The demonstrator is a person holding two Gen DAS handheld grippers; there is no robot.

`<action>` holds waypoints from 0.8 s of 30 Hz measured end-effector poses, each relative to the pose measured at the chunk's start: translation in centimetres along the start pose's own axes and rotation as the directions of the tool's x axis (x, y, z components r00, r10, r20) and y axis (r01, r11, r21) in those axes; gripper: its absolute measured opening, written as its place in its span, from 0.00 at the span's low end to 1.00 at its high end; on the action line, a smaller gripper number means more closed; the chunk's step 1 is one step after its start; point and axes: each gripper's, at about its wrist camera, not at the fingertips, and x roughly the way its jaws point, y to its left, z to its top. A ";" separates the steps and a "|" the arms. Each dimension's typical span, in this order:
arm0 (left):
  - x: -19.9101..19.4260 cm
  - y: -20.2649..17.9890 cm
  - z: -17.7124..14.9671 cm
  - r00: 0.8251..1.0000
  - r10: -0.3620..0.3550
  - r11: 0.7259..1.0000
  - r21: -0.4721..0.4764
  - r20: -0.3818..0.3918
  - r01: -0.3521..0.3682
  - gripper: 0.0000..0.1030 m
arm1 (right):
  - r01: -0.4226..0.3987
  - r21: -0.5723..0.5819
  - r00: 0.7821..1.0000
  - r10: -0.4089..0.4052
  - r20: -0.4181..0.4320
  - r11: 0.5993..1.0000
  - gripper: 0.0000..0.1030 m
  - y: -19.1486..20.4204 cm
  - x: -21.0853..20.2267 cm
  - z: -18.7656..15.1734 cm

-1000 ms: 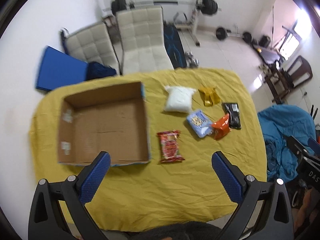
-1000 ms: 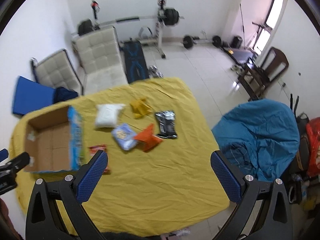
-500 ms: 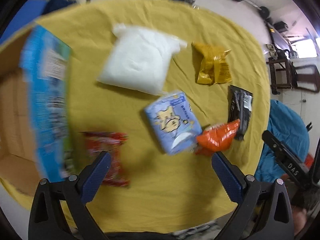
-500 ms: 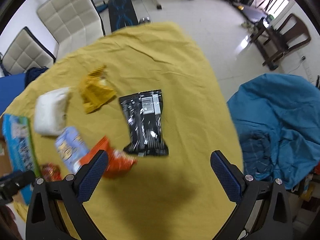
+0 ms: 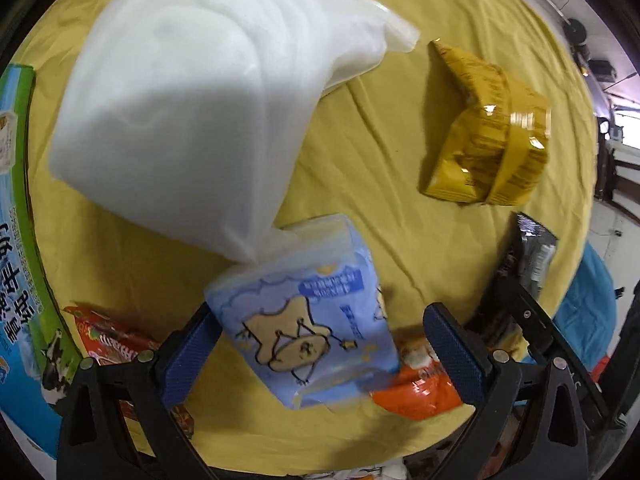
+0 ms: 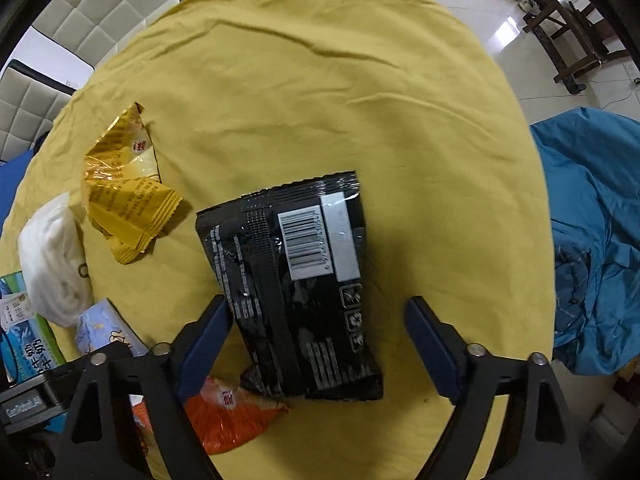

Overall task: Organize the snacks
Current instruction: 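Grasp the blue cartoon pack with the left tool while the right tool grasps the black pack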

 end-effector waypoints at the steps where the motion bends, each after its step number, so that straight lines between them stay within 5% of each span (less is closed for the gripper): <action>1: 0.1 0.0 -0.1 1.000 0.015 1.000 0.012 0.002 -0.015 0.89 | 0.006 -0.005 1.000 -0.006 -0.017 1.000 0.76 0.2 0.5 0.1; 3: 0.3 0.0 -0.7 0.998 0.059 0.997 0.051 0.001 -0.059 0.72 | 0.024 -0.021 0.999 -0.025 -0.043 0.999 0.69 0.3 1.5 0.1; 6: 0.5 0.2 -1.7 0.993 0.113 0.988 0.101 0.019 -0.115 0.66 | 0.041 -0.046 0.997 -0.044 -0.062 0.998 0.58 0.4 2.1 -0.5; 10: 1.6 0.3 -3.4 0.981 0.182 0.966 0.172 0.064 -0.191 0.66 | 0.056 -0.076 0.995 -0.062 -0.078 0.996 0.57 0.9 3.0 -1.5; 15: 3.6 0.3 -4.2 0.980 0.188 0.964 0.180 0.059 -0.195 0.65 | 0.042 -0.046 0.996 -0.046 -0.079 0.998 0.58 0.8 3.7 -1.3; 20: 3.3 -0.6 -6.2 0.974 0.199 0.952 0.216 0.104 -0.218 0.49 | 0.056 -0.038 0.997 -0.058 -0.059 0.998 0.54 0.4 4.0 -1.8; 24: 2.4 -1.0 -8.1 0.963 0.213 0.940 0.234 0.166 -0.249 0.48 | 0.064 -0.037 0.997 -0.065 -0.032 0.997 0.51 0.2 3.4 -2.8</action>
